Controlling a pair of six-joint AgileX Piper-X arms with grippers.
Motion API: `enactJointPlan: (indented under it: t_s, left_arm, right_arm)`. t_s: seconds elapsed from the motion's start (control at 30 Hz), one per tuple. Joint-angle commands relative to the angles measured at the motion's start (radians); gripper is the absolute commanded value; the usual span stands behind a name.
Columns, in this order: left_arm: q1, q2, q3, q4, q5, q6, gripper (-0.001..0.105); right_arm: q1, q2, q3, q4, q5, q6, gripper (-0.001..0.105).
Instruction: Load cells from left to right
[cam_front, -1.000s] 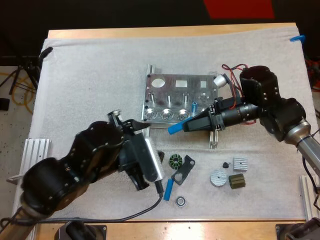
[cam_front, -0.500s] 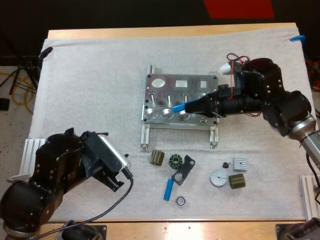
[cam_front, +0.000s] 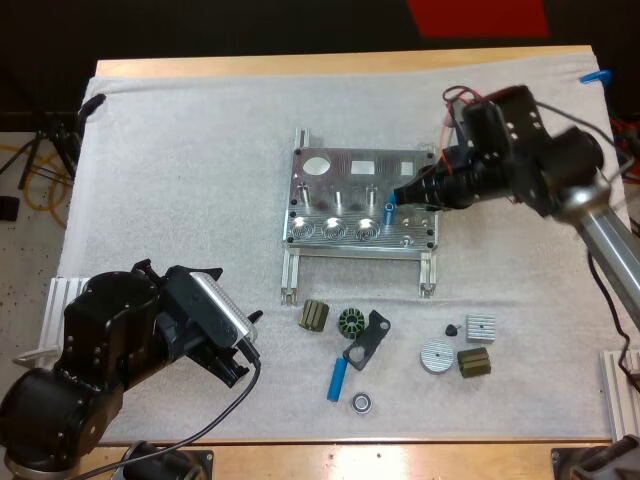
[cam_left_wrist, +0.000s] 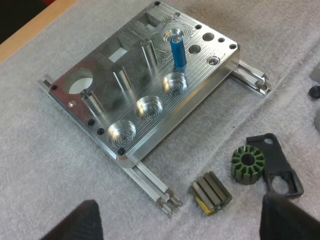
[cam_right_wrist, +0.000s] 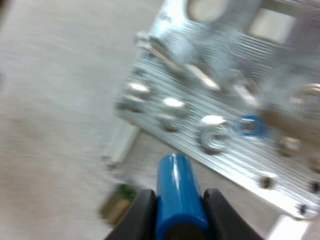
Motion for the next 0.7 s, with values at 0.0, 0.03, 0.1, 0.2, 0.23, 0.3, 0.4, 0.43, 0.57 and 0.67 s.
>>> enactJointPlan:
  t_s: [0.0, 0.03, 0.1, 0.2, 0.23, 0.3, 0.4, 0.43, 0.57, 0.67]
  left_arm:
    - [0.0, -0.005, -0.002, -0.01, 0.008, -0.015, 0.065]
    - [0.0, -0.005, -0.002, -0.01, 0.011, -0.016, 0.065]
    - [0.0, -0.005, 0.0, -0.013, 0.021, -0.016, 0.065]
    - [0.0, -0.005, 0.015, -0.031, 0.03, -0.024, 0.065]
    - [0.0, -0.005, 0.02, -0.033, 0.03, -0.033, 0.065]
    - [0.0, -0.005, 0.026, -0.032, 0.03, -0.033, 0.065]
    - [0.0, -0.005, 0.027, -0.032, 0.03, -0.033, 0.065]
    - [0.0, -0.005, 0.027, -0.032, 0.03, -0.033, 0.065]
    - [0.0, -0.005, 0.027, -0.035, 0.03, -0.034, 0.065]
    - [0.0, -0.005, 0.027, -0.035, 0.03, -0.038, 0.065]
  right_arm:
    - [0.0, 0.031, -0.045, 0.06, 0.051, -0.04, 0.0]
    - [0.0, 0.059, -0.07, 0.09, 0.073, -0.061, 0.0]
    - [0.0, 0.093, -0.103, 0.12, 0.091, -0.073, 0.0]
    - [0.0, 0.143, -0.131, 0.133, 0.091, -0.092, 0.0]
    - [0.0, 0.16, -0.135, 0.133, 0.102, -0.092, 0.0]
    - [0.0, 0.181, -0.134, 0.133, 0.121, -0.092, 0.0]
    - [0.008, 0.207, -0.134, 0.133, 0.131, -0.108, 0.0]
    - [0.012, 0.216, -0.134, 0.133, 0.147, -0.117, 0.0]
    - [0.038, 0.243, -0.134, 0.137, 0.228, -0.154, 0.0]
    - [0.047, 0.265, -0.134, 0.139, 0.242, -0.165, 0.0]
